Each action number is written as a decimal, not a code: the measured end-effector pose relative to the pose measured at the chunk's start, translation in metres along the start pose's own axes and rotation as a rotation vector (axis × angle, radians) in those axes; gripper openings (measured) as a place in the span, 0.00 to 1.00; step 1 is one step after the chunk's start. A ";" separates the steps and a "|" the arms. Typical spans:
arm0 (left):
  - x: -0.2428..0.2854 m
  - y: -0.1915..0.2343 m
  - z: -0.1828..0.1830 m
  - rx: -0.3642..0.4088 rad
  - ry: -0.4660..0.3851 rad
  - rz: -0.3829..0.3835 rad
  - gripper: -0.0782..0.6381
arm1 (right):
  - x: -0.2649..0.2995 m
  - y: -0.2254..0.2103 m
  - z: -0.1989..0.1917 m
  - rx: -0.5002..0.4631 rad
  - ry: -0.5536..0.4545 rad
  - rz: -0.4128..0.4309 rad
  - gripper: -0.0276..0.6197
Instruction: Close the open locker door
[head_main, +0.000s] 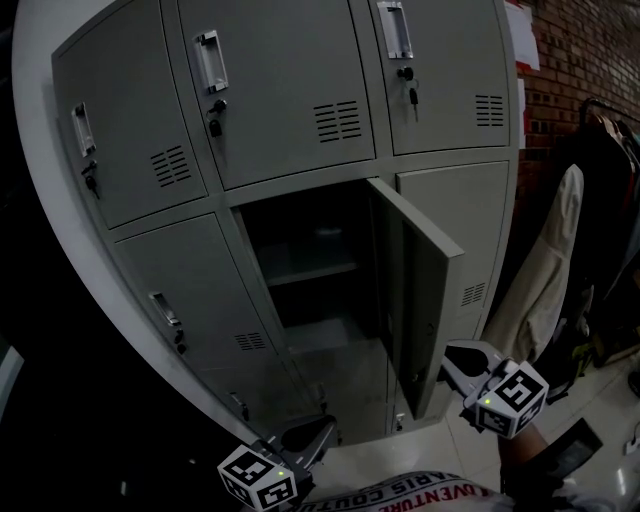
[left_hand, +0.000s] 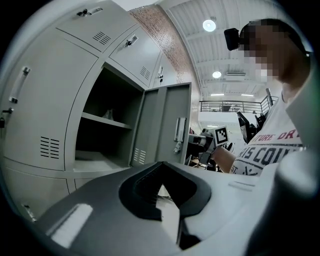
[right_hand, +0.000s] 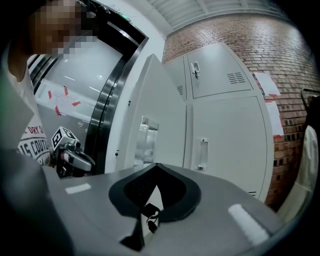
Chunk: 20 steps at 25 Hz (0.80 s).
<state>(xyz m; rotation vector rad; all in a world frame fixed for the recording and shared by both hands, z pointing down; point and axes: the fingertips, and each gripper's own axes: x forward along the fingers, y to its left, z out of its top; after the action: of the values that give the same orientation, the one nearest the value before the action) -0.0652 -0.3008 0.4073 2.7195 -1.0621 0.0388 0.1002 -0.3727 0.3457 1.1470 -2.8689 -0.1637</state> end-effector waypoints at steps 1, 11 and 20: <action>0.001 0.001 0.001 0.001 -0.003 0.000 0.12 | 0.002 0.002 0.000 -0.001 0.003 0.006 0.04; -0.002 0.019 0.005 0.012 -0.008 0.025 0.12 | 0.045 0.052 0.003 -0.006 -0.010 0.208 0.04; -0.010 0.050 0.015 0.024 -0.016 0.072 0.12 | 0.117 0.104 0.008 -0.091 0.012 0.386 0.04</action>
<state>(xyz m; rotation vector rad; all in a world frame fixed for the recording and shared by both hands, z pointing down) -0.1073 -0.3331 0.4016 2.7065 -1.1705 0.0424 -0.0566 -0.3777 0.3508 0.5611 -2.9655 -0.2639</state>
